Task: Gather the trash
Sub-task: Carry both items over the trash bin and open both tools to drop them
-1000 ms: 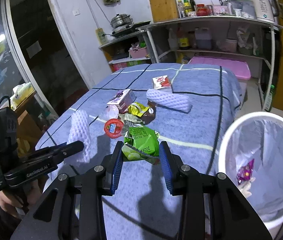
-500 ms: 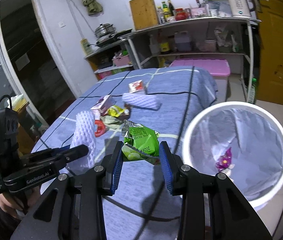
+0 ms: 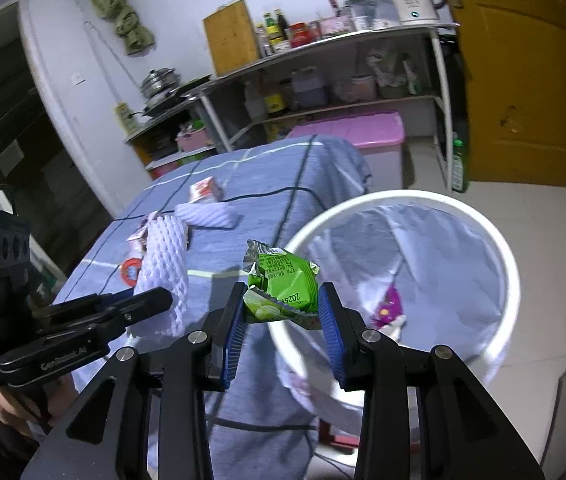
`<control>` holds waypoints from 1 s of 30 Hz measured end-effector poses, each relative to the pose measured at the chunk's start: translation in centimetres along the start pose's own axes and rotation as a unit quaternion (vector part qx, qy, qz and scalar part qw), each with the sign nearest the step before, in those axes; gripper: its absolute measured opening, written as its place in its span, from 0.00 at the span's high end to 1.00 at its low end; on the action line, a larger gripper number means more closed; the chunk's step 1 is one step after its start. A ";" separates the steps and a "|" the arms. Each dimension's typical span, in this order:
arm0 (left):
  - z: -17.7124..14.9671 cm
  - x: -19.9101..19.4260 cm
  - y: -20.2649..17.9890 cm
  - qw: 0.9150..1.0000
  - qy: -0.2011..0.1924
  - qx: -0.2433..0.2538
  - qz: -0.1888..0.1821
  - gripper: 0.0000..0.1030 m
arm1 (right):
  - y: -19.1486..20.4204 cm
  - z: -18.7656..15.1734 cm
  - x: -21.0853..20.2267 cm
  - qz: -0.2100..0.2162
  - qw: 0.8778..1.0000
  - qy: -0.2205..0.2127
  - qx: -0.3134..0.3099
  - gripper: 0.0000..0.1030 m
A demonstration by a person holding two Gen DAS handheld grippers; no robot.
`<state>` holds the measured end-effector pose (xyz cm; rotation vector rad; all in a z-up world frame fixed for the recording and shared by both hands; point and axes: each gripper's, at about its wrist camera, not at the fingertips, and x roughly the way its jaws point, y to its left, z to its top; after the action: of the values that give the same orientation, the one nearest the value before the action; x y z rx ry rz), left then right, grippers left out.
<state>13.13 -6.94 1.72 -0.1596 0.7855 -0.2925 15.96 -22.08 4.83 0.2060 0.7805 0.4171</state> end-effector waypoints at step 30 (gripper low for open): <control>1.8 6.5 -5.0 0.996 0.050 0.055 -0.050 0.63 | -6.0 -0.3 1.0 -0.034 0.998 0.014 0.053 0.58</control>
<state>17.81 -13.69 -0.16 -0.0805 0.8588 -0.4402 18.09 -27.03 1.98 0.2729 0.8357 0.3147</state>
